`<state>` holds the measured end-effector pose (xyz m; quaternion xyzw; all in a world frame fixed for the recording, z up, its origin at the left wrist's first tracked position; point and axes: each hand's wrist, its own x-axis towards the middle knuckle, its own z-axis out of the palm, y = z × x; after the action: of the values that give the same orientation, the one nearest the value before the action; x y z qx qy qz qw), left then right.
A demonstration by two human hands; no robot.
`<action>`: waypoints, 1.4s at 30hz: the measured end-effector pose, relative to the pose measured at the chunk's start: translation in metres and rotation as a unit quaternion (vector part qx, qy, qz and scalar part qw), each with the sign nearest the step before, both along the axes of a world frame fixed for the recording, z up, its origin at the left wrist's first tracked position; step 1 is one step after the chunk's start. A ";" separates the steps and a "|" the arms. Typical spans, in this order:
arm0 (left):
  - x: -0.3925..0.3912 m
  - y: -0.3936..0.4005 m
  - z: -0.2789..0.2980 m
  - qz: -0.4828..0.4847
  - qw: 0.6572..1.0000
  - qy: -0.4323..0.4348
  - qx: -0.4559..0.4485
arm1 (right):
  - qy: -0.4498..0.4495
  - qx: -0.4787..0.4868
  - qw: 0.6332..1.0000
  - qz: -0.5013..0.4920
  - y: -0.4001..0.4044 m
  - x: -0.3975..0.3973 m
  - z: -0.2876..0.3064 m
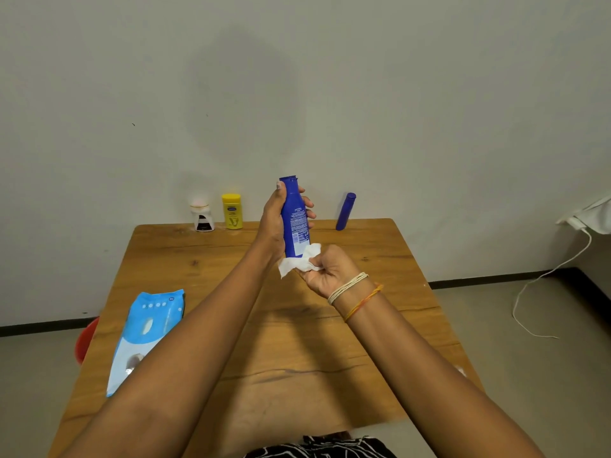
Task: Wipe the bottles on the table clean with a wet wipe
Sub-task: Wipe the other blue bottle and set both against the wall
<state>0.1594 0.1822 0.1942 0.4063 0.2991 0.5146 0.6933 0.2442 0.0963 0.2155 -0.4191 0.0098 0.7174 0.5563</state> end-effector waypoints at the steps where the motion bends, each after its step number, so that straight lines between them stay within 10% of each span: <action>1: -0.001 -0.001 0.000 0.002 1.000 0.001 0.001 | 0.006 0.001 1.000 0.006 -0.002 0.001 0.001; 13: -0.009 -0.007 0.014 0.003 0.999 -0.020 -0.040 | -0.215 -0.035 0.961 0.172 -0.012 0.037 0.043; 19: -0.005 -0.022 0.001 0.029 0.982 0.175 0.060 | -0.254 0.087 0.963 -0.008 0.016 0.049 0.046; 27: 0.009 -0.033 -0.007 -0.016 0.976 0.205 0.073 | -0.750 0.280 0.590 0.102 0.019 0.040 0.044; 34: 0.013 -0.040 -0.020 0.041 0.971 0.227 0.065 | -0.841 0.295 0.435 0.126 -0.007 0.045 0.013; 36: 0.014 -0.044 -0.024 0.031 0.967 0.240 0.077 | -0.832 0.300 0.457 0.096 -0.011 0.053 0.013; 40: 0.016 -0.047 -0.026 0.032 0.962 0.259 0.077 | -0.721 0.211 0.659 -0.018 -0.005 0.064 0.028; 42: 0.017 -0.046 -0.024 0.040 0.959 0.269 0.080 | -0.712 0.197 0.670 -0.071 -0.002 0.065 0.029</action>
<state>0.1768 0.1359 0.1704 0.5714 0.4486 0.4356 0.5315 0.3094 0.0938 0.2444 -0.6814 -0.5011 0.1446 0.5135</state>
